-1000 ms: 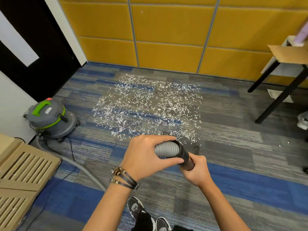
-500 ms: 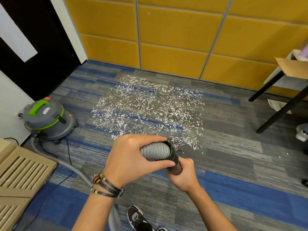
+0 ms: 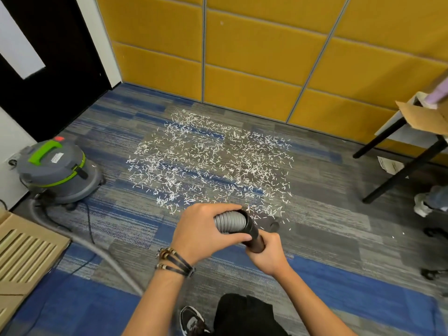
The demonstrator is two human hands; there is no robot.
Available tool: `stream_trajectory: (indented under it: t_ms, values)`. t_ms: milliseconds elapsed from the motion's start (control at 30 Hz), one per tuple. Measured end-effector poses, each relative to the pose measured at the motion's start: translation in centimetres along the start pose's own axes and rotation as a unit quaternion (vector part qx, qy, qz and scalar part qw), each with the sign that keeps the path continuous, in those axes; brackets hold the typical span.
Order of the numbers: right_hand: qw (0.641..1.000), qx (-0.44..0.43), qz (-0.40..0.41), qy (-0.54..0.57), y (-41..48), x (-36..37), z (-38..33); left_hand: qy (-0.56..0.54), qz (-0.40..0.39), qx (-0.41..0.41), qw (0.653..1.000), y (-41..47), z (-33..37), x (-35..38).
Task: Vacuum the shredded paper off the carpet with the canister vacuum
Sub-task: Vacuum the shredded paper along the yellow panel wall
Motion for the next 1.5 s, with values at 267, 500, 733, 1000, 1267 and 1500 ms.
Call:
stream_trajectory:
  t_ms: [267, 500, 733, 1000, 1267, 1500]
  values:
    - [0.998, -0.057, 0.010, -0.025, 2.7, 0.0, -3.7, -0.048, 0.078, 0.016, 0.996, 1.1, -0.8, -4.3]
    - [0.999, -0.005, -0.028, -0.028, 5.7, 0.7, 0.0, 0.003, 0.002, -0.017, 1.000, 3.6, -2.5, -1.1]
    - [0.999, -0.023, -0.039, 0.008, 6.0, -0.6, -1.7, -0.038, 0.008, 0.022, 0.999, 6.5, -1.6, -2.6]
    - [0.998, -0.056, -0.014, -0.023, 11.3, -5.0, -2.3, -0.008, 0.031, 0.022, 0.999, 10.7, 0.2, -1.4]
    - [0.999, 0.001, -0.035, -0.015, 12.2, -5.3, 1.2, -0.010, -0.027, -0.003, 1.000, 13.5, -0.6, 2.0]
    - [1.000, 0.020, -0.018, 0.001, 11.1, -5.8, 1.5, 0.007, -0.016, 0.004, 1.000, 13.9, 0.3, 1.5]
Point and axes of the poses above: each hand's wrist, its own y-axis towards the middle knuckle, its own x-axis out of the palm, z = x × y, the point moved 9 cm from there along y, towards the middle knuckle, and after that the axes turned 8 degrees about y, right-handed, at the moved point
